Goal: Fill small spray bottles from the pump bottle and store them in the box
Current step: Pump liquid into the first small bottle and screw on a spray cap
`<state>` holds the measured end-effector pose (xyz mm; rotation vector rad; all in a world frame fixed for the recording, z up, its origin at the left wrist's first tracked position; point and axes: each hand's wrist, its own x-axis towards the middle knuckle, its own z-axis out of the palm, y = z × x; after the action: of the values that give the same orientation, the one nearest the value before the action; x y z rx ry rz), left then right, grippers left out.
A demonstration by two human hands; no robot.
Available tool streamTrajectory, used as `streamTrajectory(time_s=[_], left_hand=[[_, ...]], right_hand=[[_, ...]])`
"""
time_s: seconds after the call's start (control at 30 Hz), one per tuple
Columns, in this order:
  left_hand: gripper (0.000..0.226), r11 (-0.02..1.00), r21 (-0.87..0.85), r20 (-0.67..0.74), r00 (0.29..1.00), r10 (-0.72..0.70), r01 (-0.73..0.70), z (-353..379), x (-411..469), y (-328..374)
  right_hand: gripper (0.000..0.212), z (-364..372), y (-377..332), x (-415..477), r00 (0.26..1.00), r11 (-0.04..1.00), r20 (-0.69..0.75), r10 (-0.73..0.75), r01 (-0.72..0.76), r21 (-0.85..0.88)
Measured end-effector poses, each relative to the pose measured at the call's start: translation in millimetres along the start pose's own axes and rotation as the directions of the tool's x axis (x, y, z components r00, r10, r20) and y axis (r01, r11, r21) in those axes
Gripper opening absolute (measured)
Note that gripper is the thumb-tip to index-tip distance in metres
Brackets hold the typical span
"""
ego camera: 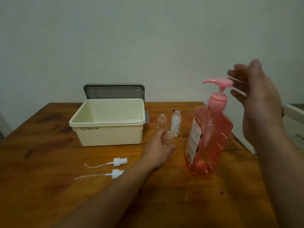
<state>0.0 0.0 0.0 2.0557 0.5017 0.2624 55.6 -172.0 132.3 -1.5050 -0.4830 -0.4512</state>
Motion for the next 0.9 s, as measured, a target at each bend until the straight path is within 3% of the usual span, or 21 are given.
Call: streamTrajectory(time_s=[0.13,0.33,0.53,0.73,0.9], left_hand=[[0.062,0.999,0.036,0.001,1.000,0.004,-0.004,1,2,-2],[0.050,0.998,0.069,-0.024,1.000,0.014,-0.013,2,2,0],[0.043,0.993,-0.110,-0.053,0.998,0.041,-0.046,0,-1,8],[0.038,0.932,-0.281,-0.103,0.973,0.207,-0.229,-16,-12,43],[0.040,0.889,-0.317,-0.144,0.943,0.299,-0.330,-28,-15,69]], right_hand=[[0.050,4,2,4,0.971,0.985,0.166,0.174,-0.173,-0.020],[0.041,10,3,8,0.967,0.995,0.237,0.096,-0.093,-0.023],[0.053,11,7,8,0.941,0.981,0.285,0.182,-0.194,0.014],[0.066,8,12,6,0.897,0.947,0.321,0.305,-0.321,-0.003],[0.074,7,16,6,0.839,0.905,0.397,0.373,-0.423,0.045]])
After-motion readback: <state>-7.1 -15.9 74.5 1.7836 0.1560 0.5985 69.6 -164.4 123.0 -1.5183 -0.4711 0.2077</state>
